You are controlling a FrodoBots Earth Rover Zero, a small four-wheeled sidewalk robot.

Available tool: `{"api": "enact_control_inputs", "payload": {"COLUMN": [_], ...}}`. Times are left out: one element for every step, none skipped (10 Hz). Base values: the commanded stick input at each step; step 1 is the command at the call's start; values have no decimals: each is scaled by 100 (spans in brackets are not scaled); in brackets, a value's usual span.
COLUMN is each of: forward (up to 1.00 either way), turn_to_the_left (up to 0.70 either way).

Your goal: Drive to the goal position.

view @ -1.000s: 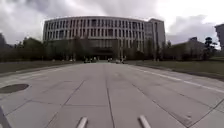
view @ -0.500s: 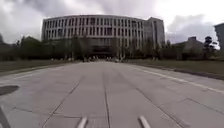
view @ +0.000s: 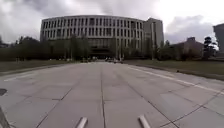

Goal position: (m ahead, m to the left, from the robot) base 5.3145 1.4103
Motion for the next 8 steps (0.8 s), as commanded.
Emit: {"api": "enact_control_inputs", "payload": {"forward": [70,70,70,70,70,70,70,70], "turn_to_the_left": [1,1,1,1,1,1,1,1]}}
